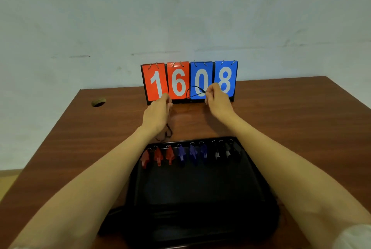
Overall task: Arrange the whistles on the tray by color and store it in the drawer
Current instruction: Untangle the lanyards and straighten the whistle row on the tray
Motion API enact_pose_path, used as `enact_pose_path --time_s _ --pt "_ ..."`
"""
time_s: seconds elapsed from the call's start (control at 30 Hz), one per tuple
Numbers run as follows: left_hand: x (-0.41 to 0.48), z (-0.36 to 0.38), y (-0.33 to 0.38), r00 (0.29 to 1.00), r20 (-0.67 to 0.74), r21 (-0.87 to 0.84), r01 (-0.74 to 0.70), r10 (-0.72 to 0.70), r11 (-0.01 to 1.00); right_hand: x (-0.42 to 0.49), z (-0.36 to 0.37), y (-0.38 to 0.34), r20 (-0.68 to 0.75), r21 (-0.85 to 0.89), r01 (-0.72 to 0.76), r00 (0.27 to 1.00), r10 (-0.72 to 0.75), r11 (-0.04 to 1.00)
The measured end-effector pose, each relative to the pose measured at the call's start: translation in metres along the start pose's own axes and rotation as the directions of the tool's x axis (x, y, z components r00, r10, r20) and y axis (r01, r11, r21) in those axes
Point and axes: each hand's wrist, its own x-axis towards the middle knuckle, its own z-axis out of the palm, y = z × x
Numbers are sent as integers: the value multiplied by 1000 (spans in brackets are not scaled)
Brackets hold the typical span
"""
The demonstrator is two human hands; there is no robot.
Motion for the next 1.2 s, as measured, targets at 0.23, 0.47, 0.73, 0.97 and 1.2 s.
enact_pose_path --time_s 0.23,0.47,0.73,0.97,1.2 --pt "-15 -65 22 993 -113 30 22 -19 999 -24 -66 -49 -131 41 157 980 -151 987" --pt "-54 -126 67 999 30 -229 -31 39 973 -68 -114 -86 -122 -58 160 978 -166 985" --pt "-101 -172 133 973 74 -676 -111 218 728 -138 -125 -110 300 -209 281 930 -212 937" --pt "-126 -176 154 965 -12 -443 -241 263 864 -184 -122 -129 185 -81 390 910 -371 917" --pt "-135 -170 155 933 -45 91 -352 357 931 -193 -114 -117 102 -132 299 952 -287 945"
